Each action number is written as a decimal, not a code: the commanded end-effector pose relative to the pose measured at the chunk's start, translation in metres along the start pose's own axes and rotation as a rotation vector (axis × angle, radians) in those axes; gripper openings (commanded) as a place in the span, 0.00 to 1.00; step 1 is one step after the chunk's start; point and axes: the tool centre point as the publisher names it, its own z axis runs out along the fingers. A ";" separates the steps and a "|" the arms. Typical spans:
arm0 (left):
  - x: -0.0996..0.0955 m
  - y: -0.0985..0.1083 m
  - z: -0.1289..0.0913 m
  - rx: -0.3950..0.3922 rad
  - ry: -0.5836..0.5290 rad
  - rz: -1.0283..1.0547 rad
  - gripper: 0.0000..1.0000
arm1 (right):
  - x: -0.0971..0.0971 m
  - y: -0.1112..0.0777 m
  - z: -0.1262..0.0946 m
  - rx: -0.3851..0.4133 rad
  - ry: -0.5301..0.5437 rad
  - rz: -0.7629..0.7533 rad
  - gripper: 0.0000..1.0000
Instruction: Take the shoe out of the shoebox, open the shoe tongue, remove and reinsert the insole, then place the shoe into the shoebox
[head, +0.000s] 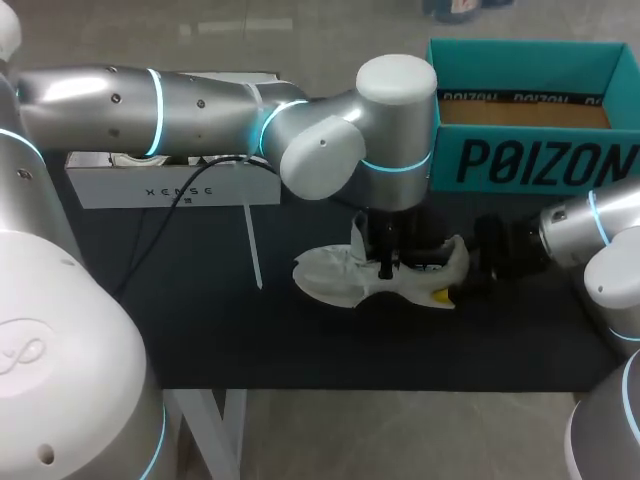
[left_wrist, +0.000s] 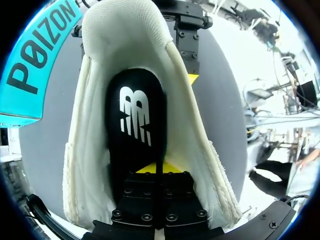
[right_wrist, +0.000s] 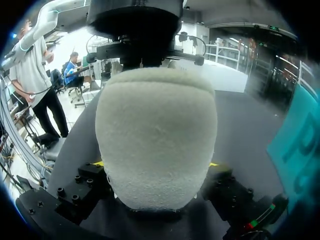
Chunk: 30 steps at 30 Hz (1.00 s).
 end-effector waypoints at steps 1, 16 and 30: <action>0.003 0.014 0.003 0.033 -0.021 -0.015 0.00 | 0.000 -0.003 0.000 0.003 -0.001 0.001 0.00; 0.005 0.017 -0.047 0.180 -0.069 -0.052 0.00 | 0.000 -0.003 0.000 0.003 -0.001 0.001 0.00; 0.000 0.031 -0.072 0.296 -0.088 -0.084 0.00 | 0.000 -0.003 0.000 0.003 -0.001 0.001 0.00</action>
